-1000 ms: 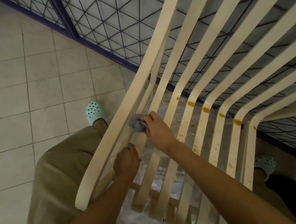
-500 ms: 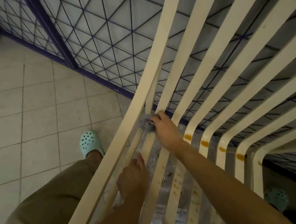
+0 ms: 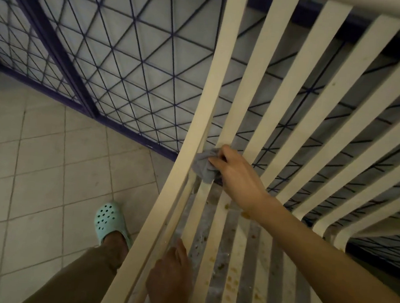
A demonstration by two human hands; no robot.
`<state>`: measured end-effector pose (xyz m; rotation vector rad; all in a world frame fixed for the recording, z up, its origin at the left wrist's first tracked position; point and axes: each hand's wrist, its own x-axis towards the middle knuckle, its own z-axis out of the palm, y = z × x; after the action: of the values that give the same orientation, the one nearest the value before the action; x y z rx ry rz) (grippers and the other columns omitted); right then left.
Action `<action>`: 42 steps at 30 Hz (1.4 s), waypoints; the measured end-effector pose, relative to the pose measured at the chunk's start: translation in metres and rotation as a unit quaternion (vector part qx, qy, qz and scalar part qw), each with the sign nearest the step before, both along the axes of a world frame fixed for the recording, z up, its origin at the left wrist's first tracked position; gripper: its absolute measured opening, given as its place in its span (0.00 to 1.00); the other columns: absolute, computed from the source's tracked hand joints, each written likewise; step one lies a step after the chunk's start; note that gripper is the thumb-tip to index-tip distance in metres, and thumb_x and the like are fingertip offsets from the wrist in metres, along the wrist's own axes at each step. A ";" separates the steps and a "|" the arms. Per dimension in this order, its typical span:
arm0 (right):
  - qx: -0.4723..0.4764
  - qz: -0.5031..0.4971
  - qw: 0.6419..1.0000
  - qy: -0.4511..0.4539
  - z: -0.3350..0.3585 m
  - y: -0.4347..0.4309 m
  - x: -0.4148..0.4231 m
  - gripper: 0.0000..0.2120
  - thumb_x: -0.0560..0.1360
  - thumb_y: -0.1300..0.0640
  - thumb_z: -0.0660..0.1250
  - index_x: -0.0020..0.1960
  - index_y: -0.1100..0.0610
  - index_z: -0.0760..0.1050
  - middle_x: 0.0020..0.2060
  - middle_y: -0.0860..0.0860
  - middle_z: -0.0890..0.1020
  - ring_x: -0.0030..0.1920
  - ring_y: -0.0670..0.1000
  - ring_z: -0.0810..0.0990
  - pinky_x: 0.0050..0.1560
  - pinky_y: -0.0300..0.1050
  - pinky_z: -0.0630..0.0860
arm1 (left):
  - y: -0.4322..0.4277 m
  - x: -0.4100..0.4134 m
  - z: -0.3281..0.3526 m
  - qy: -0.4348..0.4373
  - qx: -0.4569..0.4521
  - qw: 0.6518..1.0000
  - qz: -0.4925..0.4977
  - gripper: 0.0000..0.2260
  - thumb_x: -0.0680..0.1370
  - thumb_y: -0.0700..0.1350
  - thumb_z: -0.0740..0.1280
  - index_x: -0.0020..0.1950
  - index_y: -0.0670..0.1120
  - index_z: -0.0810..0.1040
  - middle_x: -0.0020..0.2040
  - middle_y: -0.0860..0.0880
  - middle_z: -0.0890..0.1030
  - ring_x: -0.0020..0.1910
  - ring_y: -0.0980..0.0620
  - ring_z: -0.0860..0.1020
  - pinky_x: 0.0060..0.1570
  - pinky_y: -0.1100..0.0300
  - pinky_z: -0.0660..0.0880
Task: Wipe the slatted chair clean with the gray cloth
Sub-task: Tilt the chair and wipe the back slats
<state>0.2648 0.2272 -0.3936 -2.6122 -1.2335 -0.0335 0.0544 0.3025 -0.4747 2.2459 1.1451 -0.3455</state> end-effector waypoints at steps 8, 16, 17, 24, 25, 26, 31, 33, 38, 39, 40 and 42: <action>-0.009 -0.002 0.993 -0.121 0.082 -0.005 0.034 0.18 0.76 0.60 0.54 0.62 0.59 0.75 0.51 0.55 0.71 0.50 0.56 0.72 0.41 0.47 0.67 | -0.003 0.009 -0.002 0.020 0.006 0.999 0.035 0.27 0.82 0.61 0.44 0.51 0.50 0.81 0.47 0.49 0.84 0.47 0.49 0.81 0.47 0.59 0.73; 0.150 -0.058 0.975 -0.156 0.155 -0.002 0.064 0.08 0.78 0.56 0.61 0.55 0.58 0.73 0.52 0.55 0.75 0.51 0.54 0.75 0.48 0.47 0.72 | -0.004 0.002 -0.008 0.002 0.020 0.999 0.033 0.28 0.82 0.61 0.46 0.44 0.48 0.81 0.32 0.51 0.74 0.33 0.50 0.74 0.36 0.60 0.68; 0.142 -0.070 0.970 -0.184 0.163 0.000 0.067 0.10 0.76 0.61 0.61 0.56 0.59 0.75 0.54 0.58 0.76 0.54 0.58 0.75 0.52 0.49 0.71 | -0.004 0.002 -0.009 0.000 0.024 0.999 0.028 0.28 0.82 0.60 0.46 0.44 0.48 0.81 0.34 0.50 0.78 0.35 0.49 0.77 0.36 0.60 0.67; 0.122 -0.068 0.954 -0.266 0.144 0.003 0.064 0.13 0.79 0.56 0.58 0.58 0.62 0.76 0.55 0.60 0.73 0.55 0.60 0.71 0.51 0.54 0.71 | -0.003 0.003 -0.015 0.015 0.025 0.999 0.019 0.29 0.82 0.61 0.44 0.46 0.48 0.81 0.37 0.49 0.80 0.39 0.48 0.81 0.37 0.60 0.69; 0.108 -0.070 0.957 -0.259 0.136 0.002 0.060 0.14 0.79 0.56 0.58 0.59 0.61 0.76 0.56 0.60 0.73 0.56 0.60 0.71 0.51 0.53 0.70 | -0.003 0.002 -0.015 0.012 0.026 0.999 0.016 0.30 0.82 0.61 0.44 0.46 0.48 0.81 0.35 0.50 0.78 0.38 0.49 0.80 0.37 0.60 0.69; 0.093 -0.071 0.961 -0.249 0.130 0.002 0.055 0.15 0.79 0.55 0.58 0.60 0.60 0.76 0.56 0.59 0.73 0.56 0.59 0.70 0.52 0.52 0.70 | -0.003 0.002 -0.015 0.006 0.027 1.000 0.014 0.30 0.82 0.60 0.44 0.46 0.48 0.81 0.33 0.51 0.75 0.36 0.49 0.78 0.36 0.60 0.69; 0.020 -0.021 0.968 -0.251 0.126 -0.008 0.049 0.16 0.79 0.53 0.58 0.61 0.60 0.77 0.57 0.59 0.72 0.57 0.59 0.70 0.51 0.52 0.68 | -0.005 -0.003 -0.014 -0.029 0.023 0.999 0.023 0.28 0.83 0.59 0.46 0.48 0.46 0.81 0.40 0.46 0.81 0.40 0.46 0.79 0.39 0.60 0.67; -0.008 -0.002 0.962 -0.272 0.143 -0.011 0.058 0.15 0.80 0.55 0.58 0.60 0.60 0.77 0.56 0.60 0.72 0.57 0.61 0.71 0.51 0.54 0.68 | -0.006 -0.004 -0.019 -0.043 0.016 0.999 0.022 0.28 0.82 0.60 0.45 0.50 0.47 0.81 0.43 0.46 0.83 0.42 0.47 0.81 0.40 0.59 0.70; -0.075 0.009 0.937 -0.342 0.192 -0.011 0.075 0.12 0.80 0.59 0.62 0.60 0.62 0.76 0.57 0.61 0.71 0.59 0.64 0.69 0.50 0.55 0.65 | 0.003 0.010 -0.011 -0.065 -0.005 0.997 -0.029 0.14 0.82 0.52 0.54 0.60 0.47 0.73 0.59 0.47 0.76 0.56 0.47 0.74 0.53 0.53 0.73; -0.079 0.007 0.933 -0.351 0.200 -0.010 0.077 0.12 0.80 0.59 0.62 0.61 0.62 0.76 0.58 0.61 0.71 0.60 0.64 0.68 0.52 0.55 0.65 | 0.004 0.020 -0.004 -0.081 0.014 0.994 -0.066 0.12 0.81 0.49 0.58 0.63 0.49 0.71 0.62 0.49 0.73 0.59 0.48 0.72 0.56 0.53 0.71; -0.083 0.004 0.931 -0.355 0.209 -0.009 0.077 0.12 0.79 0.59 0.62 0.61 0.62 0.76 0.59 0.61 0.70 0.61 0.64 0.68 0.54 0.56 0.65 | 0.004 0.032 0.009 -0.122 0.020 0.988 -0.090 0.14 0.80 0.47 0.61 0.65 0.50 0.69 0.63 0.50 0.71 0.60 0.50 0.70 0.58 0.53 0.70; -0.091 -0.005 0.930 -0.357 0.219 -0.007 0.078 0.13 0.77 0.62 0.64 0.61 0.62 0.76 0.61 0.61 0.69 0.62 0.64 0.68 0.56 0.57 0.66 | 0.001 0.059 0.050 -0.235 0.006 0.964 -0.127 0.14 0.78 0.44 0.65 0.63 0.51 0.72 0.62 0.53 0.72 0.60 0.52 0.71 0.58 0.54 0.71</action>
<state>0.3425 0.2205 -0.1743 -2.8631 -1.4792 -0.9948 0.1137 0.3037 -0.4251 2.3161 0.6151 0.0989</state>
